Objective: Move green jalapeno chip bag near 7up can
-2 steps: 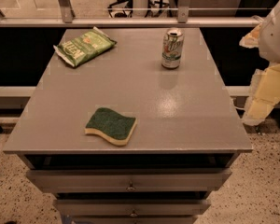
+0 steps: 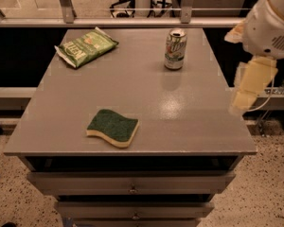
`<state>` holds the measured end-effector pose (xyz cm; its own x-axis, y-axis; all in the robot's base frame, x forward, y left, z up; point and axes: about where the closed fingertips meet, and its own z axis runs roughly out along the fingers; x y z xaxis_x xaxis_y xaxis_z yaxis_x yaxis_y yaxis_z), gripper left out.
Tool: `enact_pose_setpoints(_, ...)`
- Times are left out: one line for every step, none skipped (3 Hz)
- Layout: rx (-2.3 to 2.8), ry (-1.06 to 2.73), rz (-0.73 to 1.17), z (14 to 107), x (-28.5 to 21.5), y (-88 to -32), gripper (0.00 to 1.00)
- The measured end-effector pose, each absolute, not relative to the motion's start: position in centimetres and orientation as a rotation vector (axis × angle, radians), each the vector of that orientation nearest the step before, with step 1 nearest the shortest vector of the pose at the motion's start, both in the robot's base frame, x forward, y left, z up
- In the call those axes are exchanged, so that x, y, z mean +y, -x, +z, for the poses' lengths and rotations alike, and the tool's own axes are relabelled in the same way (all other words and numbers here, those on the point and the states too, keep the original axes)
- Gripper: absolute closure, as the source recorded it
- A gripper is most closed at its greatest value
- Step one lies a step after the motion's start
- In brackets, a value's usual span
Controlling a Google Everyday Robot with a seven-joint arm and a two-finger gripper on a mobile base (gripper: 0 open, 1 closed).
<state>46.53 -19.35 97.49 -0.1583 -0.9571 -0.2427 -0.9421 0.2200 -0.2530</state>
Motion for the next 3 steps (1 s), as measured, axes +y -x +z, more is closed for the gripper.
enact_pose_setpoints(2.037, 1.829, -0.001, 97.0, -14.8, -50.9, 0.0)
enact_pose_setpoints(1.915, 1.867, 0.055, 97.6, -8.7, -55.2, 0.0)
enact_pose_setpoints(1.913, 1.867, 0.056, 97.6, -8.7, -55.2, 0.0)
